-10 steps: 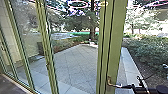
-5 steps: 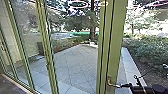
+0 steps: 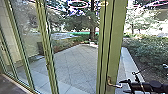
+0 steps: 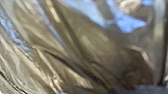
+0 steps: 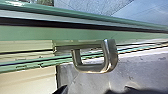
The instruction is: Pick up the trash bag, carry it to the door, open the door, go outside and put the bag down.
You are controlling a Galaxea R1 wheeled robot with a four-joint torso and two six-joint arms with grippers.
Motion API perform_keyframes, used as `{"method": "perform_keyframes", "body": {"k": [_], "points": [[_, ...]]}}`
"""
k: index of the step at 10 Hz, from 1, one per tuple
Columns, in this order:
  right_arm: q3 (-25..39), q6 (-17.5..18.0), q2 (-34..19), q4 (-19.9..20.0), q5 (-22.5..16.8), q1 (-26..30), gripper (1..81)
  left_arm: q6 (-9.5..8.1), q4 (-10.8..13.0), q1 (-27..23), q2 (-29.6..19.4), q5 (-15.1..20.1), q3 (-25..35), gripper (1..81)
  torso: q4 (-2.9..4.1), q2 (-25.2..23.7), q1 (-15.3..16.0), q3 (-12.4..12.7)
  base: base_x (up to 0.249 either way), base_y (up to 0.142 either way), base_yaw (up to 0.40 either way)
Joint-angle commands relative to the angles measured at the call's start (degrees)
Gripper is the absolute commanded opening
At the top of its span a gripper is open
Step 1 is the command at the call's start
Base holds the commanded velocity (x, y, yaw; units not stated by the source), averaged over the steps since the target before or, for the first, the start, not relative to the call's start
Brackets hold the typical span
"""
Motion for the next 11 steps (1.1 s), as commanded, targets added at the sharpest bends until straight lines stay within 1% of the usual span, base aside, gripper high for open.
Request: {"method": "perform_keyframes", "body": {"k": [1, 4, 5, 8, 11], "points": [[-2.1, 0.8, 1.4, 1.8, -4.1, 8.4, 81.1, 0.2, -0.3, -3.4, -0.5, 2.8, -0.2, 1.0, 0.0, 0.0, 0.0, 0.0, 0.0, 0.0, 0.0], [-6.9, 1.1, 5.1, 1.9, -4.3, 8.4, 81.1, 0.2, -0.4, -3.3, -0.8, 2.9, -0.3, 1.0, 0.0, 0.0, 0.0, 0.0, 0.0, 0.0, 0.0], [-7.8, 1.8, 5.7, 1.8, -4.4, 8.5, 81.1, 0.2, -0.4, -3.4, -0.8, 2.9, -0.3, 1.0, 0.0, 0.0, 0.0, 0.0, 0.0, 0.0, 0.0], [-11.1, 2.0, 6.9, 2.0, -4.3, 8.3, 81.1, 0.11, -0.4, -3.4, -0.7, 2.9, -0.3, 1.0, 0.0, 0.0, 0.0, 0.0, 0.0, 0.0, 0.0], [-14.7, 2.4, 9.6, 2.2, -4.4, 8.2, 81.1, 0.11, -0.4, -3.4, -0.8, 2.9, -0.7, 1.0, 0.0, 0.0, 0.0, 0.0, 0.0, 0.0, 0.0]]}}
